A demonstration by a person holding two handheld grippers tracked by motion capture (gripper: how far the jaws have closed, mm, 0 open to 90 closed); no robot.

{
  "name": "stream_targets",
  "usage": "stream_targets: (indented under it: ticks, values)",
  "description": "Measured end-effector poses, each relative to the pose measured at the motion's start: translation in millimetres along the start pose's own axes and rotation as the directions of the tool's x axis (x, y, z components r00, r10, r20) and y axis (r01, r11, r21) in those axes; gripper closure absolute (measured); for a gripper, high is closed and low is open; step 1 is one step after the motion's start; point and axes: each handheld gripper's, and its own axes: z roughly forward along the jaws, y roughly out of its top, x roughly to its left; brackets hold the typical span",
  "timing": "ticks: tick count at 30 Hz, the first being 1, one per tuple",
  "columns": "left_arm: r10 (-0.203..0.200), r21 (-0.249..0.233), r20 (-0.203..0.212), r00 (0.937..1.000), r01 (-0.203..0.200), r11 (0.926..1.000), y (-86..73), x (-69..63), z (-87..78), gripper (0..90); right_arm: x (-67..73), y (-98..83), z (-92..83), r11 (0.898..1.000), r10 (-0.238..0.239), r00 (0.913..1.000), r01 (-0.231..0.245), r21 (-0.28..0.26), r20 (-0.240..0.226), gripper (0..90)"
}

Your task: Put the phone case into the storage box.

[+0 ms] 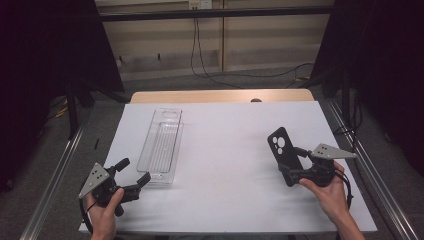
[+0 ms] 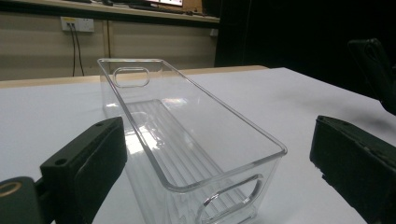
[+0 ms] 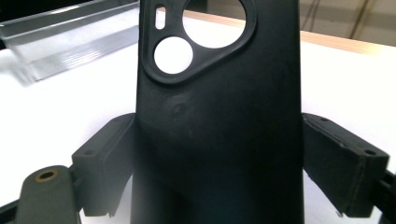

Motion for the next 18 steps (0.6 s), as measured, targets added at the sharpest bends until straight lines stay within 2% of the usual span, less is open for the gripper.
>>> stream_targets:
  ticks: [6, 14, 18]
  values:
    - [0.011, 0.004, 0.016, 0.9998, -0.011, 0.9999, 0.4, -2.8, 2.1, 3.7, 7.0, 1.3, 0.8, 0.999, -0.018, 0.9989, 0.017, -0.033, -0.043, 14.6]
    - [0.015, 0.006, 0.037, 0.9992, -0.015, 0.9999, 1.7, -6.6, 3.0, 3.7, 17.2, -2.6, 10.3, 0.999, -0.031, 0.9951, 0.03, -0.011, -0.094, 14.6]
    - [0.023, 0.011, 0.05, 0.9985, -0.023, 0.9997, 2.2, -9.7, 4.5, 3.6, 23.1, -1.1, 11.7, 0.999, -0.048, 0.9927, 0.046, -0.028, -0.11, 14.6]
